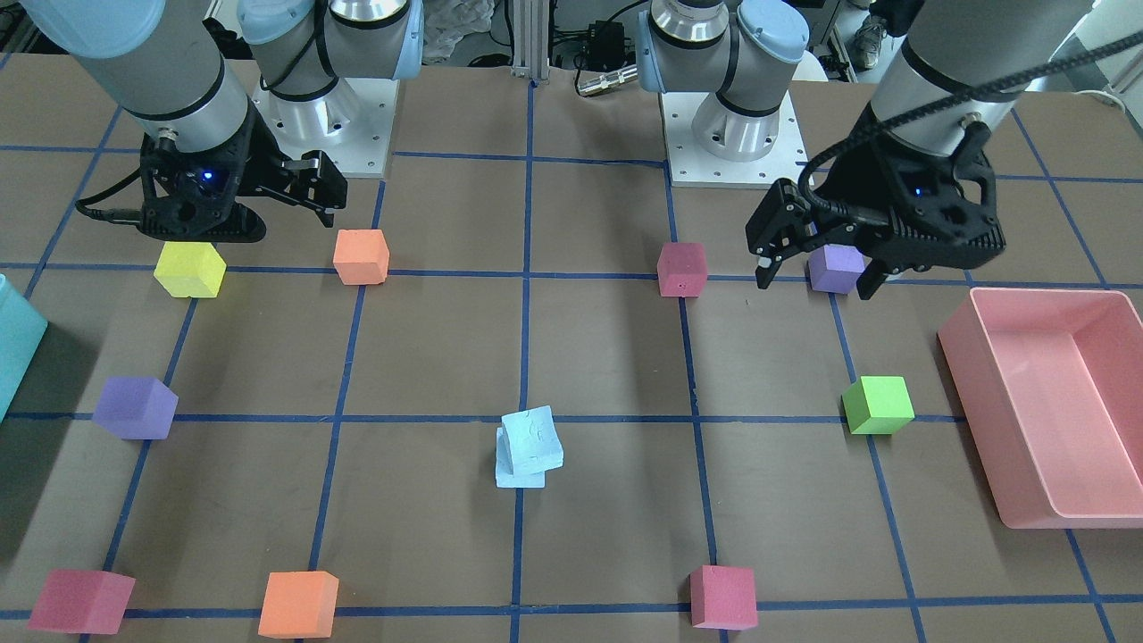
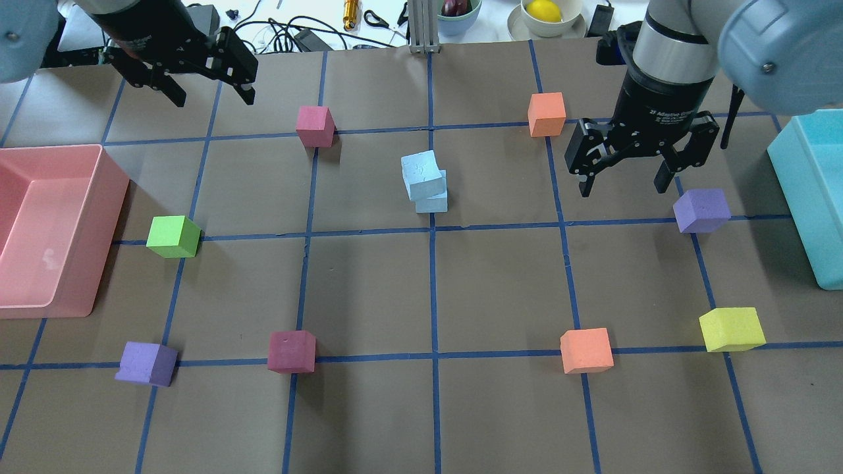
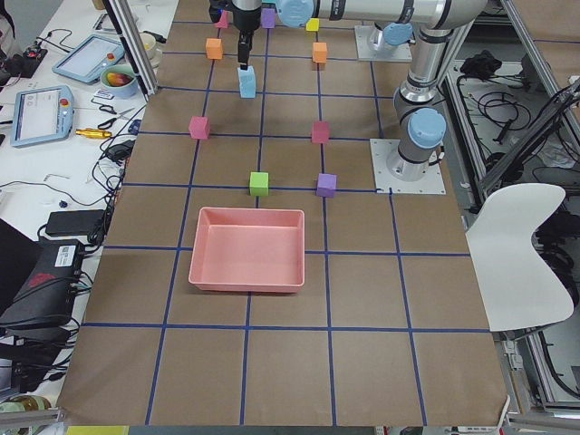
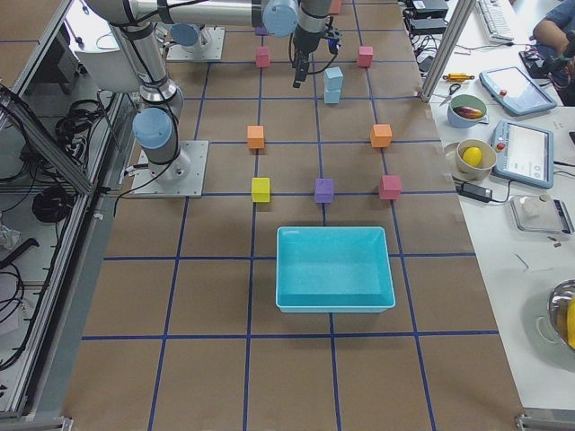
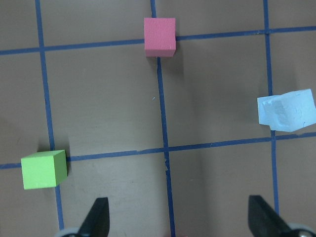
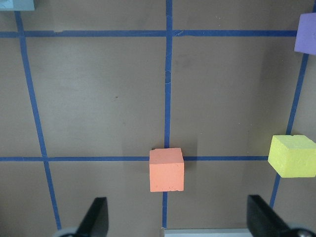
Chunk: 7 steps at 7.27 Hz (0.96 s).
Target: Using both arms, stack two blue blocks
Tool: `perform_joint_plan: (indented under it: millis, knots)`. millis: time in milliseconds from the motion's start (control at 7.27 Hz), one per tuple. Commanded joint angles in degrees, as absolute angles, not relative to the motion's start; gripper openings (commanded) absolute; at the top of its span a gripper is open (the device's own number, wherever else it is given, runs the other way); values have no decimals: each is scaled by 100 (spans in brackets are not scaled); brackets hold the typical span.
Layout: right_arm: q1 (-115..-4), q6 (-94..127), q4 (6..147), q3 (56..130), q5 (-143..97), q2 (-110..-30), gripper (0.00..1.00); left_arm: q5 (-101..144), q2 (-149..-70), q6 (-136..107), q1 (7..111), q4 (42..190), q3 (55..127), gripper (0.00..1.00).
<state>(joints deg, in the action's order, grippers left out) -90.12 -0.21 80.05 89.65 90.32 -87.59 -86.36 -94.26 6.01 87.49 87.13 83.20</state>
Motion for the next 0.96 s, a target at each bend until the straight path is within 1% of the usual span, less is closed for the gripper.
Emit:
perform_joint_plan:
  millis: [0,275,412,825]
  knots:
    - [-9035,17,8041,8929,8948,-8754,100,-8640,-9027,571,8772,8413,8981,100]
    - [-9035,44,8916,8982,8947,-8632,100,-8762,-8948,554,8754,8394,8930,100]
    - [-9026,44,9130,8922,8930,-8587,100,-8771,-8886,554,8771,8411,9017,100]
    - [-9035,44,9150,8965,9035,-8648,100,-8763,-8859,554,8763,8411,9026,100]
